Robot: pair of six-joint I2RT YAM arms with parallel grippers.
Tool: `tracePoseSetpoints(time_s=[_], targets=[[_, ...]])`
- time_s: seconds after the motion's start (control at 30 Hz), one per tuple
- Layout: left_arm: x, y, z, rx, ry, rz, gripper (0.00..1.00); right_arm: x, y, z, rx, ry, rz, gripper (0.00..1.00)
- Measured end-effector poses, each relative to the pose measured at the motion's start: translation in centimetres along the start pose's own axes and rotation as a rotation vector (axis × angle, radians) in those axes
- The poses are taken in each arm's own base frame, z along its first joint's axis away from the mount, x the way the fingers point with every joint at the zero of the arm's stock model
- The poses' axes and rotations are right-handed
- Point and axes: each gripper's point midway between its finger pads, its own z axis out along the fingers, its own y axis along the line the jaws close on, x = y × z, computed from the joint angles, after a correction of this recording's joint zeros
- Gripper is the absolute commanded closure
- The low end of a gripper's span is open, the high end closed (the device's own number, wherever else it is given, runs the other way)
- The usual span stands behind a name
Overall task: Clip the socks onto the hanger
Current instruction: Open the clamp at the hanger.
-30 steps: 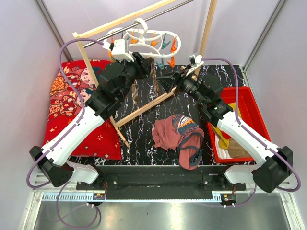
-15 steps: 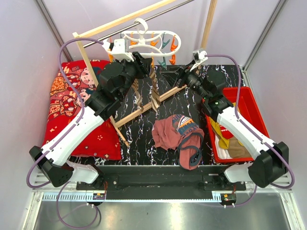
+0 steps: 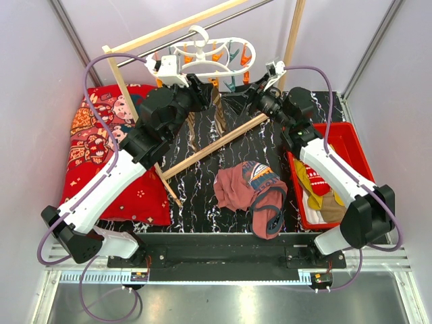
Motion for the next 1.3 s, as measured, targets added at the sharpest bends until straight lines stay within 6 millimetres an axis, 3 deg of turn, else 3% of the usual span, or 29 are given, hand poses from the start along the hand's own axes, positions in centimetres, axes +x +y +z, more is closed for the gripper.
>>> tracePoseSetpoints(time_s=[0.23, 0.4, 0.83, 1.1, 1.3], targets=[[0.1, 0.1, 0.0, -0.002, 0.005, 0.014, 0.53, 0.0, 0.5, 0.5, -0.041, 0.005, 0.003, 0.39], [0.0, 0.1, -0.1, -0.002, 0.005, 0.017, 0.53, 0.0, 0.5, 0.5, -0.048, 0.009, 0.005, 0.55], [-0.1, 0.1, -0.3, 0.0, 0.012, 0.019, 0.53, 0.0, 0.8, 0.3, -0.061, 0.012, -0.002, 0.85], [-0.9, -0.3, -1.6, 0.021, 0.025, -0.004, 0.48, -1.0, 1.6, -0.1, -0.04, -0.007, -0.054, 0.86], [-2.0, -1.2, -3.1, 0.066, 0.034, -0.046, 0.43, -0.5, 3.0, 0.2, 0.025, 0.001, -0.118, 0.86]])
